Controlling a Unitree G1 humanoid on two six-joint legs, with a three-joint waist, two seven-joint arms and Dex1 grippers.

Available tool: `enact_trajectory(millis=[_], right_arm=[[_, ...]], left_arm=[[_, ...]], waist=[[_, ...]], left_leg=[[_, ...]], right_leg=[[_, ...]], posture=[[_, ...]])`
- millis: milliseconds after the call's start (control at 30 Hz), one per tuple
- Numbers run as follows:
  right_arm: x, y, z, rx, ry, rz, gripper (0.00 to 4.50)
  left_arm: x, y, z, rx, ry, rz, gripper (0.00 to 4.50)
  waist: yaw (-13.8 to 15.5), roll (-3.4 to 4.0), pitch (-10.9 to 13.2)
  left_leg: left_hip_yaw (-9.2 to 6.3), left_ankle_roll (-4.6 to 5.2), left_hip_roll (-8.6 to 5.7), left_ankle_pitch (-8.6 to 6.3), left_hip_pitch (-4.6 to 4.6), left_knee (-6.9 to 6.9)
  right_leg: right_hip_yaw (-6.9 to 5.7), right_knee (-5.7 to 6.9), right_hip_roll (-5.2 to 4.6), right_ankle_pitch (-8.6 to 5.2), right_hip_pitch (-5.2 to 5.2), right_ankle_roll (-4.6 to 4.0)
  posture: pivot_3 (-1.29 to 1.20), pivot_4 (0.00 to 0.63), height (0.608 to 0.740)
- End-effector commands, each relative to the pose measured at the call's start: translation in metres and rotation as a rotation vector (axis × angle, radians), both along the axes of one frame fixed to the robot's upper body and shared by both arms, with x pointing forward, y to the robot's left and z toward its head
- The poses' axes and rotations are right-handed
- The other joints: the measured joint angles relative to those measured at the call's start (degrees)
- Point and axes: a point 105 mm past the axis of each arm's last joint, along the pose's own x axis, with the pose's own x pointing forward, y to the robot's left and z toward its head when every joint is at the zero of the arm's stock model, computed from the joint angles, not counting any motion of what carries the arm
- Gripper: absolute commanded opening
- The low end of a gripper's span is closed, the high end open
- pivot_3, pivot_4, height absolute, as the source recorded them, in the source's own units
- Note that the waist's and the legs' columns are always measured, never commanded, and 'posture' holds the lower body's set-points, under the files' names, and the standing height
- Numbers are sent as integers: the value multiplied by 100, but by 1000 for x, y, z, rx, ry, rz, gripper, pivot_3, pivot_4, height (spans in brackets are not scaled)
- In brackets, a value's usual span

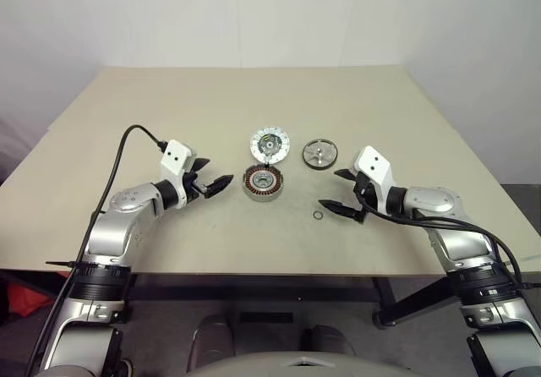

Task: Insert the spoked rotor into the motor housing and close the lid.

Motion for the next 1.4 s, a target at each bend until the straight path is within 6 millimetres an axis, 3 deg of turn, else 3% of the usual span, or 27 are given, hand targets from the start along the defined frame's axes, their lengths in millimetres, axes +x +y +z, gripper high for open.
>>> enact_trajectory(millis=[33,267,667,800,1033,1333,1400], right_arm=[[5,-1,12,-8,-61,9,4500],[1,-2,9,-5,-59,9,4500],[-20,22,-5,30,23,54,4500],[-23,25,-19,45,69,38,4500],[-26,16,-38,32,108,0,4500],[-27,16,-43,40,121,-17,4500],[-27,17,-43,45,126,-20,4103]], left_arm=[[3,-3,15,0,-58,-16,4473],[4,-5,15,-2,-57,-21,4473],[3,-4,11,0,-47,-18,4473],[3,-3,12,3,-47,-16,4473],[1,0,12,14,-45,-13,4473],[3,0,14,23,-51,-14,4473],[3,1,14,24,-52,-13,4500]], waist=[[0,0,0],[1,0,0],[1,0,0],[3,0,0],[2,-1,0],[1,-1,-1],[-1,-1,-1]], left_leg=[[0,0,0,0,0,0],[0,0,0,0,0,0],[0,0,1,0,3,0],[0,0,1,0,3,0],[0,0,1,0,3,0],[-1,0,1,0,6,-1],[0,0,2,0,7,-1]], right_leg=[[0,0,0,0,0,0],[0,0,0,0,0,0],[1,0,1,0,1,1],[0,0,0,-5,2,8],[0,-1,0,-3,3,5],[0,0,0,-16,4,27],[0,0,1,-17,4,28]], posture=[[0,0,740],[0,0,740],[0,0,740],[0,0,740],[0,0,740],[0,0,740],[0,0,740]])
